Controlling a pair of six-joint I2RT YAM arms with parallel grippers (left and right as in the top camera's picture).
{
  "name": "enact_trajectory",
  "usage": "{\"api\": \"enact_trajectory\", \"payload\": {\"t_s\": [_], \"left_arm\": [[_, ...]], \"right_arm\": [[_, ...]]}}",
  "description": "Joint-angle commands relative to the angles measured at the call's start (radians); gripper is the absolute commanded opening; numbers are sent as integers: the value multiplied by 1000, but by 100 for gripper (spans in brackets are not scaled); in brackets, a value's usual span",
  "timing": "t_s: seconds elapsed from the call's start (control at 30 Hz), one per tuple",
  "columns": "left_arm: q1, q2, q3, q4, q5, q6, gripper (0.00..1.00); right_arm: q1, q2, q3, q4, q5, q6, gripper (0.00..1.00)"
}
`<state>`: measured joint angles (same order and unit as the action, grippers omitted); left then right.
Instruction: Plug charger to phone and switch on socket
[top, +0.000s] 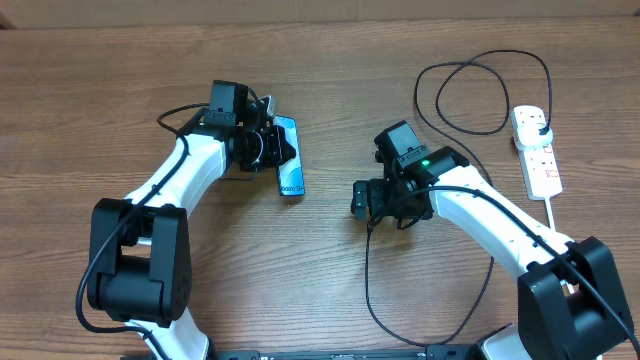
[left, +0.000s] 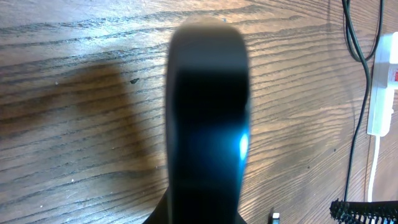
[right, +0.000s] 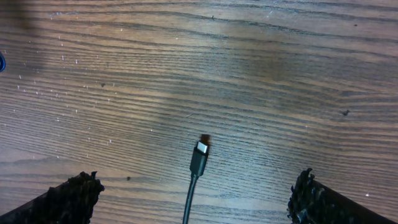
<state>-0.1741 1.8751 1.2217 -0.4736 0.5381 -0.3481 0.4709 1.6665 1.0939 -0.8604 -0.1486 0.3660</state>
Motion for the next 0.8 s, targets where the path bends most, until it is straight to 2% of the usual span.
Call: {"api": "enact_trajectory", "payload": {"t_s": [0.0,0.2,0.33,0.77], "left_arm": [[4,-31,-3,15,6,7,4],[4,-31,-3,51,6,-63,11],[4,-31,-3,61,6,-72,4],[4,-31,-3,59,13,-72,5]], "right_arm": [[0,11,18,3,14,-1,100],[0,11,18,3,14,-1,100],[0,11,18,3,14,-1,100],[0,11,18,3,14,-1,100]]}}
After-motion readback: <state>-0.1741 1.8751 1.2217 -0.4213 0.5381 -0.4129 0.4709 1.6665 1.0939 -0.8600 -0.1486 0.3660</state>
